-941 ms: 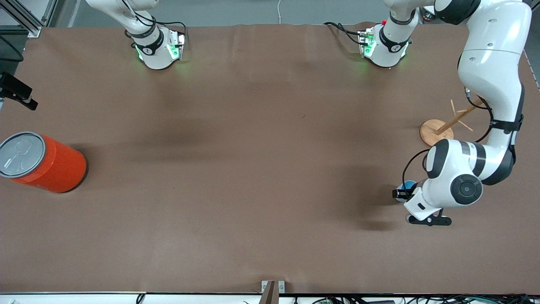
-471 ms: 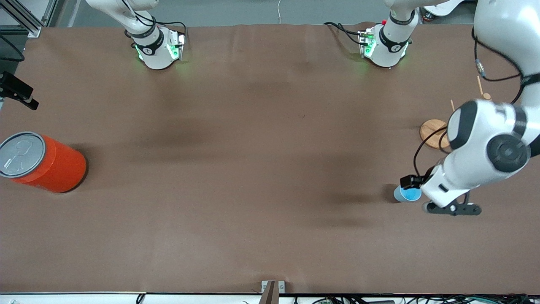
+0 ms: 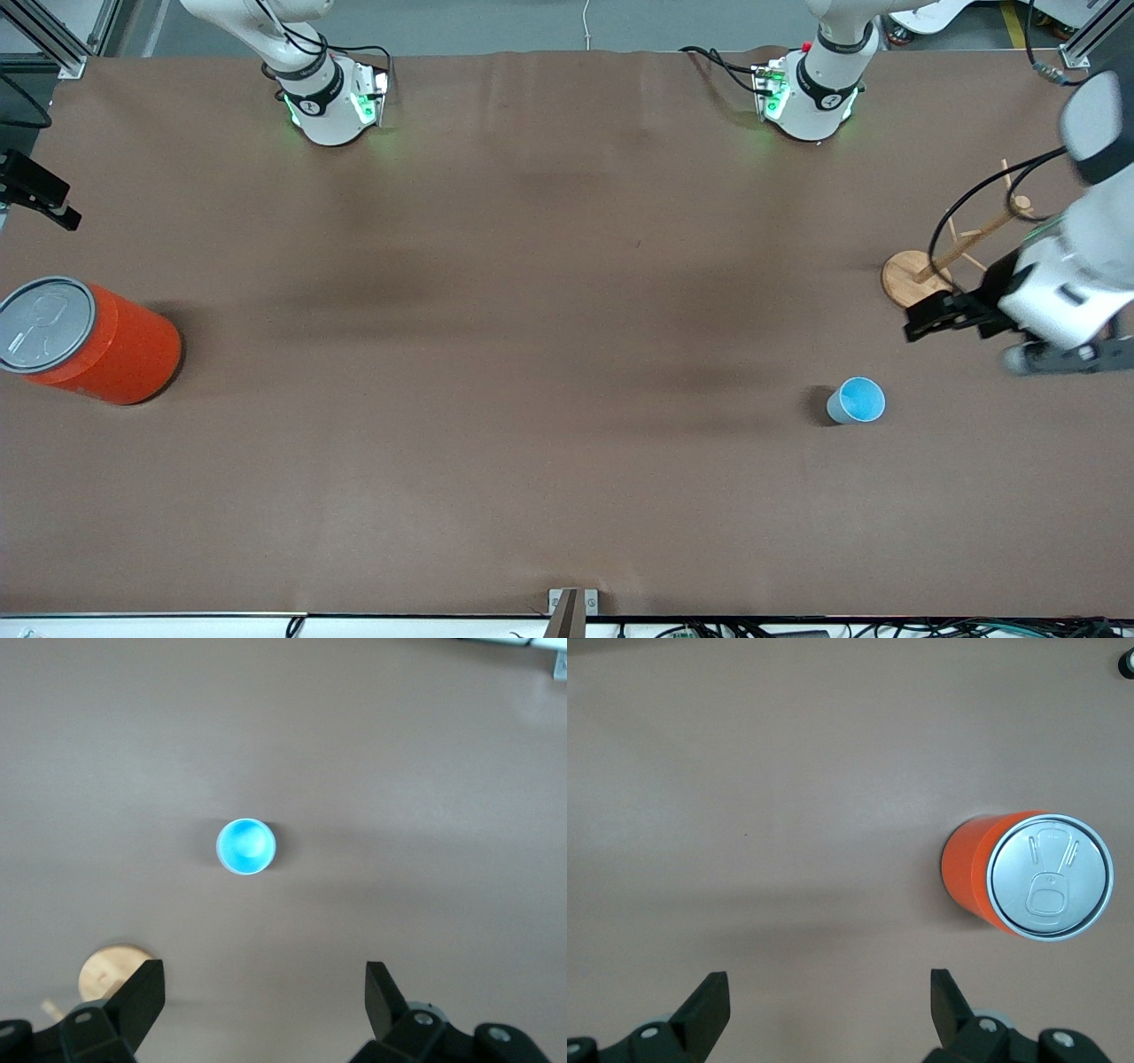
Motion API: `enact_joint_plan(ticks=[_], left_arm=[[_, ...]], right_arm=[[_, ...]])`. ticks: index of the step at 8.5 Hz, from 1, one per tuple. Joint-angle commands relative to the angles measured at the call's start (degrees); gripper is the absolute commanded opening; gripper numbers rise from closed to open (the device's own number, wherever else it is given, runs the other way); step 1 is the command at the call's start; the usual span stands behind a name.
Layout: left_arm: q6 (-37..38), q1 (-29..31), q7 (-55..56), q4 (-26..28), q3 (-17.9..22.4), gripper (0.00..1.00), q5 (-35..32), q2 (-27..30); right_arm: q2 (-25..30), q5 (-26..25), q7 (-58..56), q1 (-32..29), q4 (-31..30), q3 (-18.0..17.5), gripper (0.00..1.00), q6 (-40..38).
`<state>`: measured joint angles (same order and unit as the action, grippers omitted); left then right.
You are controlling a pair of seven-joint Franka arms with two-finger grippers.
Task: Flip cup
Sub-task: 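Open the left gripper and lift it away from the cup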
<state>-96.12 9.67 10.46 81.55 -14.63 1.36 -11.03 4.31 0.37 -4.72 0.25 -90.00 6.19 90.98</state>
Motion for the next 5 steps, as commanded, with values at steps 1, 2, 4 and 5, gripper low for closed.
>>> enact_joint_plan(ticks=[1,2,4,5], left_arm=[[2.5,-4.5,0.2,4.6,4.5,1.0,0.0,10.7],[4.2,-8.4,0.1,6.7,6.7,1.0,-2.9,15.3],[8.3,-11.9,-0.4,7.5,10.1,1.0,-3.4,17.8],[8.2,-11.3,-2.8,7.9,10.1,1.0,-3.5,17.8]], right_arm=[[0.6,-0.5,-0.7,-0.9,-0.2,-0.7,1.0,-0.4],[0.6,-0.5,-0.7,-1.0,-0.2,-0.7,1.0,-0.4],[0.6,-0.5,-0.7,-1.0,-0.2,-0.6,1.0,-0.5],[0.6,-0.5,-0.6,-1.0,-0.2,-0.6,1.0,-0.4]])
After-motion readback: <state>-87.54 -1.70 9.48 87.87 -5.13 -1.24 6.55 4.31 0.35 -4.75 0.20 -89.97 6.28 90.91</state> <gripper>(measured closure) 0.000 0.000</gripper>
